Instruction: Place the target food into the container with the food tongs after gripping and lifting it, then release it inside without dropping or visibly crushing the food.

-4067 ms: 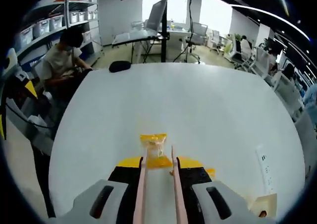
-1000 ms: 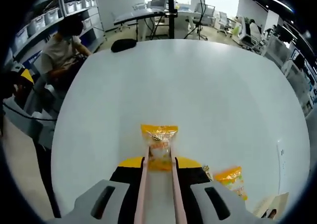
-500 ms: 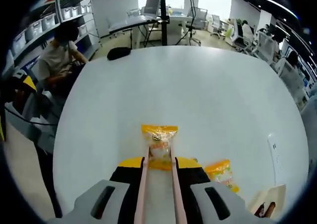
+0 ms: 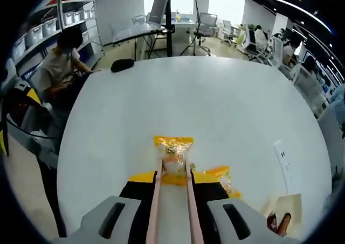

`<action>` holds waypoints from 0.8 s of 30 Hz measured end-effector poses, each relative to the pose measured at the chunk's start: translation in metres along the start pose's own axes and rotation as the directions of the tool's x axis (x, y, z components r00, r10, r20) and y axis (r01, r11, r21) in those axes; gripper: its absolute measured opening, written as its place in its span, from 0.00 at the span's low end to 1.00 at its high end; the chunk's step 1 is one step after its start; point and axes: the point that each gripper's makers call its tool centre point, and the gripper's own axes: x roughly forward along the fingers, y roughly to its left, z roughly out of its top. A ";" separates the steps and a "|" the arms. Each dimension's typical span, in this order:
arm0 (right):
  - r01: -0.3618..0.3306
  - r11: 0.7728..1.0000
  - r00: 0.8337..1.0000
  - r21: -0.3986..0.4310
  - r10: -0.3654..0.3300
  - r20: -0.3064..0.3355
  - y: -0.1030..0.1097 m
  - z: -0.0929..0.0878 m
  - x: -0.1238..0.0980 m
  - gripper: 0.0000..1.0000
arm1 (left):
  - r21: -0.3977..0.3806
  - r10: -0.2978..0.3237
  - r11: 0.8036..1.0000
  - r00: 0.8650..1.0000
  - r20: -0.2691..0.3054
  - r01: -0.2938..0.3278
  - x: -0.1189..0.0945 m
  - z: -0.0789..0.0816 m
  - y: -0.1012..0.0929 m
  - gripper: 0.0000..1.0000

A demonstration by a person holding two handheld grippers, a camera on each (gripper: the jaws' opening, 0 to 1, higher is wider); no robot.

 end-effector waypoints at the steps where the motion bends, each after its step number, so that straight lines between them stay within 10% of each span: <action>1: 0.002 1.000 1.000 0.002 -0.002 0.002 -0.001 -0.001 -0.002 0.22 | 0.005 -0.002 1.000 1.000 0.000 0.002 0.001 0.001 -0.002 0.76; 24: 0.134 0.987 0.989 0.094 -0.139 0.048 -0.060 -0.023 -0.062 0.23 | 0.050 -0.057 0.997 0.998 0.012 0.056 0.012 0.010 -0.033 0.76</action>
